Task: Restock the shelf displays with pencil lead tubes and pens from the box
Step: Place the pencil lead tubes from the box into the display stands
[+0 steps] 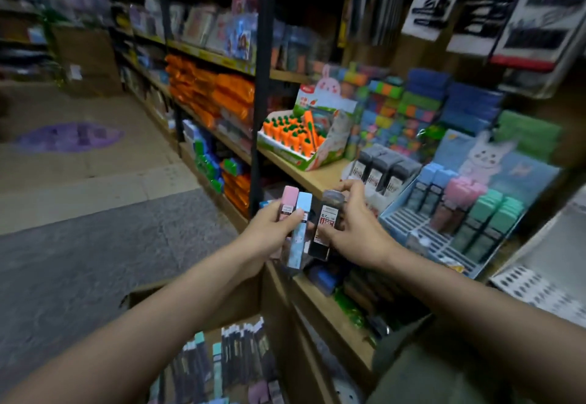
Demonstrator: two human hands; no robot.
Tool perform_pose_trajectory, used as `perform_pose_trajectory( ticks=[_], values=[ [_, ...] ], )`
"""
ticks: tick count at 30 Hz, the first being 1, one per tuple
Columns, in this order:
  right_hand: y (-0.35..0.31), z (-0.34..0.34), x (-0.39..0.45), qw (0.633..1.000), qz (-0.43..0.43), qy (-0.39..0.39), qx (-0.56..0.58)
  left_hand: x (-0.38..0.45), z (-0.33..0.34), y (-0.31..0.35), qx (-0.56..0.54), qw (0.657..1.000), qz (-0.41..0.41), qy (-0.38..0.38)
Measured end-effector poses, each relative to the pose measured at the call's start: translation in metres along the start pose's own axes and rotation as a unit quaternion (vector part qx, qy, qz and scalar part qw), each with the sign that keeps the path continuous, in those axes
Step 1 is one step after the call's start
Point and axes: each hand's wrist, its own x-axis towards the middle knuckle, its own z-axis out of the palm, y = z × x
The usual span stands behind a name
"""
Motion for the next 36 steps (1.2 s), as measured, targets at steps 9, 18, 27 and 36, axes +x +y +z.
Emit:
perform_pose_trajectory(
  ticks=[9,18,27,36],
  values=[
    [-0.018,-0.081,0.012,0.991,0.053,0.100,-0.072,0.022,0.025,0.015,-0.070,0.997,-0.026,-0.022],
    [-0.009,-0.140,0.044,0.962,0.108,0.209,-0.139,0.045,0.035,0.010,-0.088,0.990,-0.104,-0.045],
    [0.021,-0.125,0.059,0.928,0.091,0.185,-0.310,0.064,0.030,0.006,-0.094,0.990,-0.103,-0.031],
    [0.038,-0.121,0.061,0.910,0.105,0.186,-0.354,0.060,0.037,0.005,-0.104,0.989,-0.085,-0.063]
  ],
)
